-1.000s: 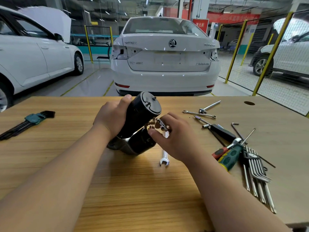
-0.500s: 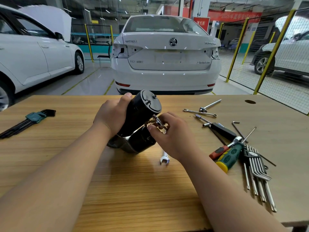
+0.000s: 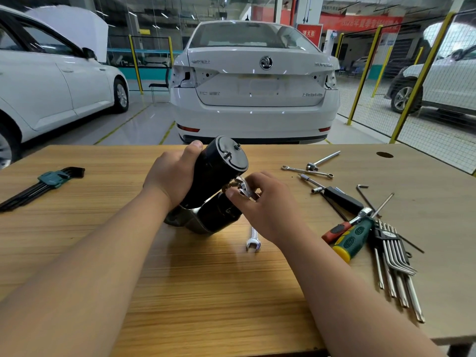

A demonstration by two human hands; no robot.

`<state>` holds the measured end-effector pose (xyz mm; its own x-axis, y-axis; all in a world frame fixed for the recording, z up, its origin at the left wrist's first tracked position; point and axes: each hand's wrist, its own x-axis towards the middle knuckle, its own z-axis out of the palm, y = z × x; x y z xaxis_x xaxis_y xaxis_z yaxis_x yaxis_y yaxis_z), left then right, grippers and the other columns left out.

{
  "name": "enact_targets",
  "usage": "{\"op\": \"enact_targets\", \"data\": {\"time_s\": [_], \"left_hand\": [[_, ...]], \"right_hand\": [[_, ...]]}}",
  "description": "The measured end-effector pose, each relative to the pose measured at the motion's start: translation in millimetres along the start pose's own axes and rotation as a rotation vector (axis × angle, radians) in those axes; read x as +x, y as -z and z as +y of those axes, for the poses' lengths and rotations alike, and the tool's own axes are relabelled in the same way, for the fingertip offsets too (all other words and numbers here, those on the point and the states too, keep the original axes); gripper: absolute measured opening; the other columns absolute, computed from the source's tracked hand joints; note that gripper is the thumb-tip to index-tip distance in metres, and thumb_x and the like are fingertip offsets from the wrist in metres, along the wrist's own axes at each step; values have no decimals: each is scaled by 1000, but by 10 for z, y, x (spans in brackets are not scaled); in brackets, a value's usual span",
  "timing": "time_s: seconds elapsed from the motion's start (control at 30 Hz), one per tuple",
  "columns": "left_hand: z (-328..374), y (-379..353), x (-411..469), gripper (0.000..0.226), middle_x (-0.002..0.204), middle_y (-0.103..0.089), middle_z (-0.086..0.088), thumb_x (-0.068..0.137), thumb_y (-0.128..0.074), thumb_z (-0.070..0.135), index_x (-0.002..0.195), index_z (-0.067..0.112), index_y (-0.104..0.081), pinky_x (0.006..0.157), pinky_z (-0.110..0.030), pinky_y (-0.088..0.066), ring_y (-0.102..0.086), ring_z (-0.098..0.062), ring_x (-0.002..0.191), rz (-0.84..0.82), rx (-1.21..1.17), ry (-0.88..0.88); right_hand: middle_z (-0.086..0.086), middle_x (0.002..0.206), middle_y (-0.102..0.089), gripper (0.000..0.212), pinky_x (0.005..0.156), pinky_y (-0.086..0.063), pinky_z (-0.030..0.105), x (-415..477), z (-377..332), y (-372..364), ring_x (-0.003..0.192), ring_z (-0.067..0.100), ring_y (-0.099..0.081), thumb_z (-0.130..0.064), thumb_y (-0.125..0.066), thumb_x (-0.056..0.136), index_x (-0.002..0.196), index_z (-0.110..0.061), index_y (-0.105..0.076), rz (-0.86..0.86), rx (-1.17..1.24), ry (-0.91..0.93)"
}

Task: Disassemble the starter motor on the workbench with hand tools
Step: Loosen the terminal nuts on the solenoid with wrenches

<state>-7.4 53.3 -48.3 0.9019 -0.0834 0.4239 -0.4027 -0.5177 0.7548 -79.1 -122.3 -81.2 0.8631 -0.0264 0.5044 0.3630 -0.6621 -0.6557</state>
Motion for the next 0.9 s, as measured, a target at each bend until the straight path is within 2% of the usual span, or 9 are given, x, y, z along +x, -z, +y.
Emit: {"op": "enact_targets", "data": {"time_s": [0.13, 0.2, 0.27, 0.4, 0.57, 0.67, 0.8, 0.9], "left_hand": [[6, 6, -11, 73, 63, -51, -3, 75, -26, 70, 70, 2, -51, 65, -38, -36, -49, -21, 66, -1, -8, 5], [4, 2, -17, 66, 61, -49, -2, 75, -26, 70, 64, 8, -48, 64, -38, -35, -48, -20, 65, 2, 0, 9], [4, -1, -17, 64, 60, -47, -1, 75, -26, 70, 62, 11, -45, 64, -37, -34, -47, -20, 63, 1, 4, 10], [-6, 7, 1, 78, 64, -50, -7, 76, -26, 71, 76, -3, -50, 68, -42, -38, -49, -23, 67, -11, -4, -4], [-11, -1, 3, 73, 62, -50, -5, 76, -25, 71, 69, 3, -50, 69, -42, -39, -50, -24, 67, -9, 0, -18], [-10, 2, 2, 71, 62, -49, -4, 76, -26, 71, 68, 4, -49, 69, -43, -39, -49, -24, 67, -15, -15, -15], [-9, -1, -6, 73, 62, -51, -4, 73, -26, 73, 67, 5, -51, 66, -40, -37, -50, -23, 67, 6, -14, -4], [-11, -6, 3, 82, 66, -53, -6, 71, -26, 75, 77, -2, -55, 66, -38, -36, -50, -22, 68, 7, -18, 20]], "right_hand": [[-12, 76, -53, 26, 55, -35, 10, 0, 38, 18, 71, -2, -49, -46, -65, 83, 65, -35, -49, -21, 15, -3], [-14, 79, -55, 25, 55, -33, 12, -2, 42, 24, 72, -1, -52, -40, -67, 84, 67, -39, -50, -25, 38, 14], [-16, 83, -57, 22, 60, -38, 17, 3, 31, 23, 75, 2, -55, -34, -68, 85, 71, -41, -52, -33, 71, 29], [-17, 88, -59, 3, 63, -45, 25, 5, -20, -7, 66, 5, -54, -35, -61, 78, 79, -35, -59, -80, 177, 12], [-17, 86, -60, 9, 60, -37, 6, 20, 39, 50, 73, -7, -53, -38, -69, 83, 81, -35, -60, -39, 140, -1], [-16, 78, -58, 19, 58, -36, 7, 13, 77, 84, 76, -6, -52, -47, -67, 82, 71, -37, -55, -54, 50, -8], [-19, 76, -57, 23, 59, -36, 5, 13, 42, 41, 76, -6, -53, -44, -68, 83, 67, -40, -53, -46, 69, 13], [-19, 80, -57, 23, 60, -37, 4, 19, 37, 5, 77, -8, -53, -40, -70, 84, 67, -40, -53, -35, 89, 11]]}}
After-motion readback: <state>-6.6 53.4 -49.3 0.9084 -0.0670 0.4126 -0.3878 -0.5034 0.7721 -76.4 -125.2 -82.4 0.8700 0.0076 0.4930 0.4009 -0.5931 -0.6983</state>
